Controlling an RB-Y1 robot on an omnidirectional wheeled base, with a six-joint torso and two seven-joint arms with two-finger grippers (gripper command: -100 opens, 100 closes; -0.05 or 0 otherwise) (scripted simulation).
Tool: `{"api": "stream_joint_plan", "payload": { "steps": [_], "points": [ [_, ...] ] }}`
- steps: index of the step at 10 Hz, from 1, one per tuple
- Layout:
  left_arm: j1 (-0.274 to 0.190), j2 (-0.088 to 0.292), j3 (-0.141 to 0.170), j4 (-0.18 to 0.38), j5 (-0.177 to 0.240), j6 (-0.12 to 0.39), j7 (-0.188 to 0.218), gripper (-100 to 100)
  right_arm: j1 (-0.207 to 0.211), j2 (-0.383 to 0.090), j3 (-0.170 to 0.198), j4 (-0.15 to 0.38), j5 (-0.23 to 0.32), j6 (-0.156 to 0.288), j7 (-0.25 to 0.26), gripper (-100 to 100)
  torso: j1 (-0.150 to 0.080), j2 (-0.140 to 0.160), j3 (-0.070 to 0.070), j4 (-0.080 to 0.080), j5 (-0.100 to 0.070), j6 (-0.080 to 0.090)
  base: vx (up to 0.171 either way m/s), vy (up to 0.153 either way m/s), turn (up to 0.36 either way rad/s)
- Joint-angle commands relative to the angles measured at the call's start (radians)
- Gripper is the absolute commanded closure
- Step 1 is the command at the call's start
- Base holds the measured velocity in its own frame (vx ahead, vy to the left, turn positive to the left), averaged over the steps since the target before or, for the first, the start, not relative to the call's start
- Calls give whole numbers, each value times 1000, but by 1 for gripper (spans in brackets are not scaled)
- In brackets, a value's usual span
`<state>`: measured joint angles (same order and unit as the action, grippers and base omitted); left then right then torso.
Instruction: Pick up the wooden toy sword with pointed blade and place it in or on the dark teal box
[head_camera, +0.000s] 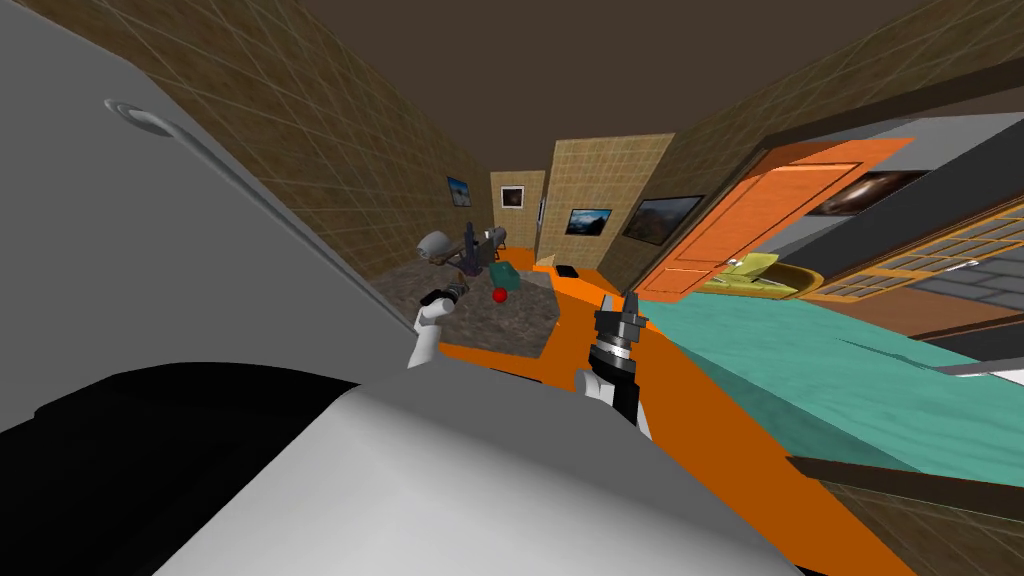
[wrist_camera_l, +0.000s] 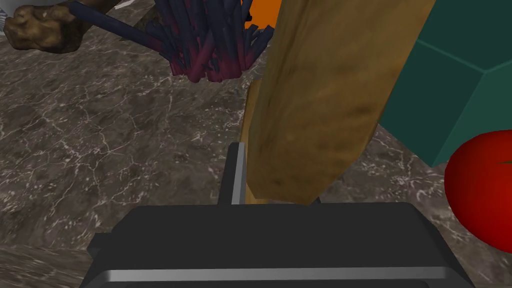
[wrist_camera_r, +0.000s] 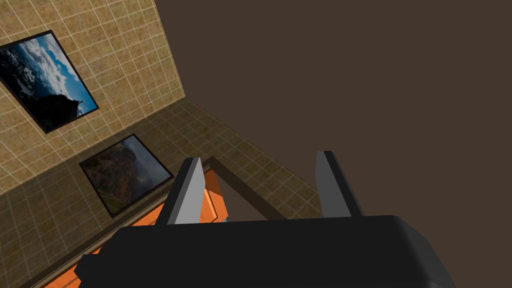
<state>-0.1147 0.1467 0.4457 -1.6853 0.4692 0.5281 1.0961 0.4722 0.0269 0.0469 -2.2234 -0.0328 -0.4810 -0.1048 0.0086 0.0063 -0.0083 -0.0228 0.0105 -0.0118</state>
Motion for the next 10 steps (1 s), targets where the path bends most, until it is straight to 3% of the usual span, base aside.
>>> {"api": "stream_joint_plan", "payload": {
  "steps": [1, 4, 10],
  "points": [
    [-30, 3, 33, 0, -31, 34, 36, 100, 0, 0, 0, 0, 0, 0, 0, 0, 0, 0, 0, 0, 0, 0, 0, -108, -152],
    [-97, 16, 91, 6, -85, 77, 84, 100, 0, 0, 0, 0, 0, 0, 0, 0, 3, -6, -4, -3, 2, 0, 43, -88, -151],
    [-229, 51, 190, 4, -162, 140, 146, 100, 0, 0, 0, 0, 0, 0, 0, 0, 5, -11, -7, -3, 3, 1, 111, -67, -161]
  ]
}}
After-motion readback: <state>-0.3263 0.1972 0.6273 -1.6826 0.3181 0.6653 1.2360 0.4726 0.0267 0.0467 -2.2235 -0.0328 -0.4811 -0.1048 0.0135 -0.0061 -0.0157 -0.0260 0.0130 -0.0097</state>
